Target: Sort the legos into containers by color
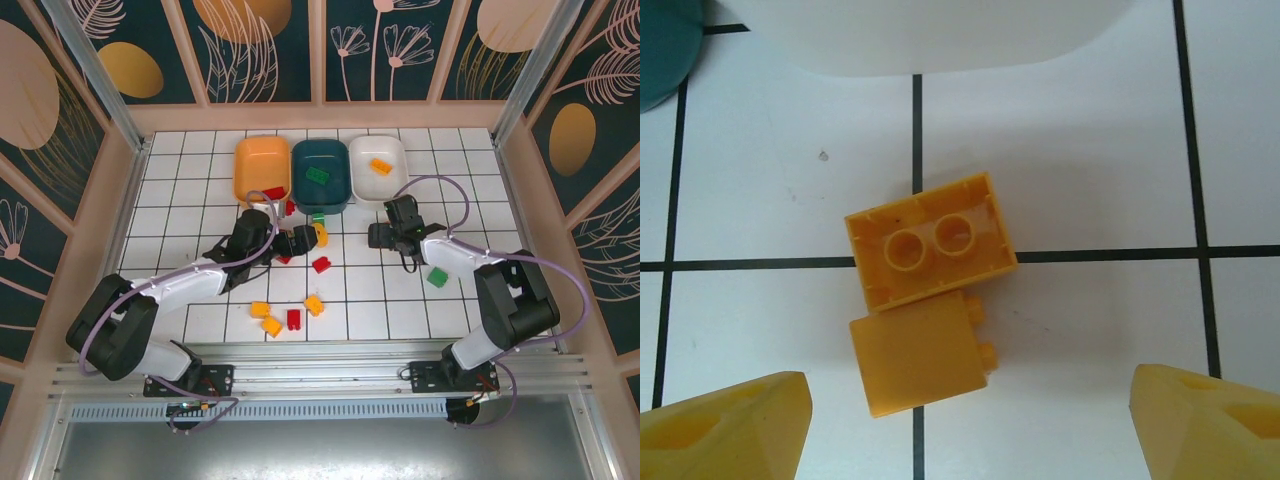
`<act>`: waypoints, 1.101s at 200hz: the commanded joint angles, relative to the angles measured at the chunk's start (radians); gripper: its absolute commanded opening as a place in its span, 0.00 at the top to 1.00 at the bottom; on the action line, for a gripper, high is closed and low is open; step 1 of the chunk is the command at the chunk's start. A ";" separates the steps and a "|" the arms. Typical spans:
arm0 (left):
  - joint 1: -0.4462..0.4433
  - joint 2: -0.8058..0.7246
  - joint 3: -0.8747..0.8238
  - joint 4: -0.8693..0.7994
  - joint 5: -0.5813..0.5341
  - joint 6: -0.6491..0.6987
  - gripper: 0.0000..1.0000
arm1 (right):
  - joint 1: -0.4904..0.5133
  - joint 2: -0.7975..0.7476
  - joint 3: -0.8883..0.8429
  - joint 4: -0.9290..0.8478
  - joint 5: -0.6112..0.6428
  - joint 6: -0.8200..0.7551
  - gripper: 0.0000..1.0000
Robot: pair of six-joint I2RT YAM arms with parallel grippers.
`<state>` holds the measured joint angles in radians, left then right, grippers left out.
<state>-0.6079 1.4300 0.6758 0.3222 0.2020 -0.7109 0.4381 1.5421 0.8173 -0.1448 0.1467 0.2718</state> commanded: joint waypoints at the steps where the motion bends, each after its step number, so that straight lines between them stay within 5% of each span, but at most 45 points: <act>1: -0.004 -0.004 0.037 0.002 -0.007 0.003 0.09 | 0.001 0.056 0.026 0.030 -0.045 -0.008 0.21; 71: -0.004 -0.051 0.030 -0.077 -0.071 0.026 0.07 | 0.022 0.170 0.074 0.039 -0.022 -0.042 0.35; 130: -0.002 -0.038 0.056 -0.104 -0.087 0.038 0.06 | 0.037 0.122 0.049 0.032 0.041 -0.033 0.59; 189: 0.006 -0.049 0.049 -0.112 -0.127 0.018 0.05 | 0.067 -0.033 0.078 0.002 0.049 -0.020 0.61; 220: 0.158 -0.134 -0.092 0.043 -0.079 -0.154 0.03 | -0.020 0.019 0.193 0.071 -0.019 -0.006 0.60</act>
<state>-0.5671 1.3666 0.6727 0.2550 0.1047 -0.7334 0.4831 1.5307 0.9138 -0.1295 0.1547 0.2428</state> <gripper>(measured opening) 0.965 0.408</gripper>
